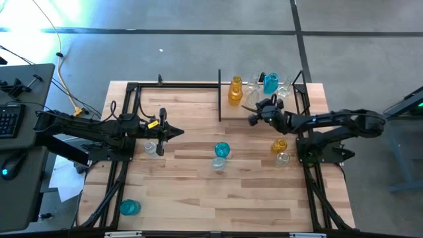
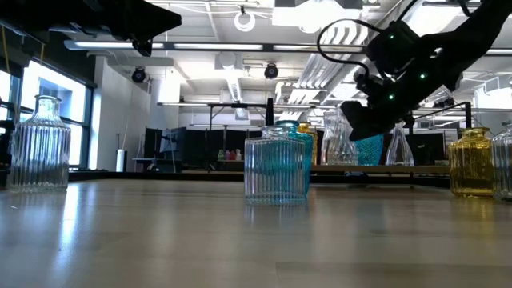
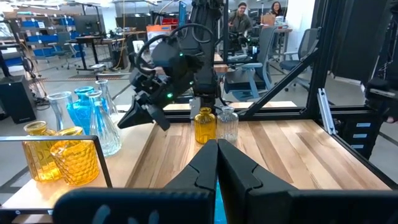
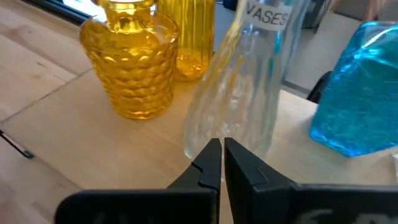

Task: Sort vases onto shelf
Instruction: Put the transparent vase on the shelf aligned with the other transparent vase

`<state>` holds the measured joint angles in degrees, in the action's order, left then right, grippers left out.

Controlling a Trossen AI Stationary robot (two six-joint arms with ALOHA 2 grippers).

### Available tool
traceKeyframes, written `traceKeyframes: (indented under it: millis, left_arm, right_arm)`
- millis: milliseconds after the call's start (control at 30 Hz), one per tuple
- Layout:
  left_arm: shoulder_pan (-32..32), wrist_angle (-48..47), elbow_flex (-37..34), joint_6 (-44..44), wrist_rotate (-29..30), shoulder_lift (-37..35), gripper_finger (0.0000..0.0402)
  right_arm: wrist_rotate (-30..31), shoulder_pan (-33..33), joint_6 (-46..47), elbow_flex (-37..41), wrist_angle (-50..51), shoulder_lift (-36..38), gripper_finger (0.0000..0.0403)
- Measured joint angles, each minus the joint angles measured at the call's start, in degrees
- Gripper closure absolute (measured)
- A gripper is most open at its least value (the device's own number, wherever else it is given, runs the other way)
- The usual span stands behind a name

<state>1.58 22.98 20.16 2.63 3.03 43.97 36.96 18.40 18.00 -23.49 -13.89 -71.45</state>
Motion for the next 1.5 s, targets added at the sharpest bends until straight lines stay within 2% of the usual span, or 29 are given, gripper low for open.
traceKeyframes:
  millis: [133, 367, 900, 1100, 1300, 1500]
  left_arm:
    - [0.0, 0.0, 0.0, 0.0, 0.0, 0.0, 0.0401]
    - [0.0, 0.1, 0.0, 0.0, 0.0, 0.0, 0.0401]
    - [0.0, 0.1, 0.0, 0.0, 0.0, 0.0, 0.0401]
    - [0.0, 0.1, 0.0, 0.0, 0.0, 0.0, 0.0401]
    - [0.0, 0.0, 0.0, 0.0, 0.0, 0.0, 0.0401]
    - [0.0, -0.1, 0.0, -0.5, 0.0, 0.0, 0.0401]
  right_arm:
    - [-2.6, 1.8, -0.3, 0.0, -2.4, -1.7, 0.0403]
    - [-3.2, 3.5, -0.5, 0.0, -4.9, -4.3, 0.0403]
    - [-3.2, 5.1, -2.6, 0.0, -7.8, -4.4, 0.0403]
    - [-5.6, 6.4, -3.0, 0.0, -7.8, -4.4, 0.0403]
    - [-5.7, 5.0, -4.0, 0.0, -7.7, -3.2, 0.0403]
    - [-7.4, -0.6, -4.9, 0.0, -5.8, 1.4, 0.0403]
